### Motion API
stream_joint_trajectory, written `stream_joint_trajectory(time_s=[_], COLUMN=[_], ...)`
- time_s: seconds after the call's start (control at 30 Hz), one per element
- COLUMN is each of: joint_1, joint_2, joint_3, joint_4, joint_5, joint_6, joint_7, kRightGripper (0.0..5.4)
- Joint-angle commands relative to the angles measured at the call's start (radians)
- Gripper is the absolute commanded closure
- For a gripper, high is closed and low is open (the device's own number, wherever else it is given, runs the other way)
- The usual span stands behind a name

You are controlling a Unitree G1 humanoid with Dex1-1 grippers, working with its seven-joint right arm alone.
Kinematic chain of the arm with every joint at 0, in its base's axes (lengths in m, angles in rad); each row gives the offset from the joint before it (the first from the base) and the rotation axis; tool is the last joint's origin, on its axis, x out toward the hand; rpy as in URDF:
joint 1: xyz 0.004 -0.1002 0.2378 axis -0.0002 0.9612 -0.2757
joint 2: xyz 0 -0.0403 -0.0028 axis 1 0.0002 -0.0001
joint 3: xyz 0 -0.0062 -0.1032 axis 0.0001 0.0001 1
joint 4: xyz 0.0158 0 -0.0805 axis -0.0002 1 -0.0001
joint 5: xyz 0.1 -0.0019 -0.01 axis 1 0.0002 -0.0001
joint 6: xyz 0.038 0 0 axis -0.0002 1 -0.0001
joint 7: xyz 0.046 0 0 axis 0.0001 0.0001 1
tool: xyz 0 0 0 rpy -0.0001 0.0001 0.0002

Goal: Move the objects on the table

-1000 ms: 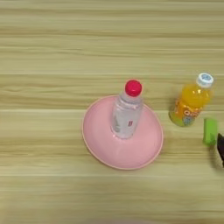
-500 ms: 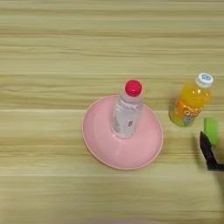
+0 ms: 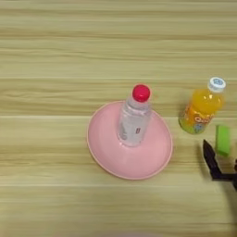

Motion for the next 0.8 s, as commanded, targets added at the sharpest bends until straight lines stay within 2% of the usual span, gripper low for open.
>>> stream_joint_trajectory(time_s=[0.03, 0.8], joint_1=[-0.030, -0.074], joint_2=[-0.023, -0.025], joint_3=[0.005, 0.004], joint_4=[-0.018, 0.093], joint_5=[-0.011, -0.005], joint_6=[-0.042, -0.060], joint_7=[-0.003, 0.009], kRightGripper=[0.04, 0.04])
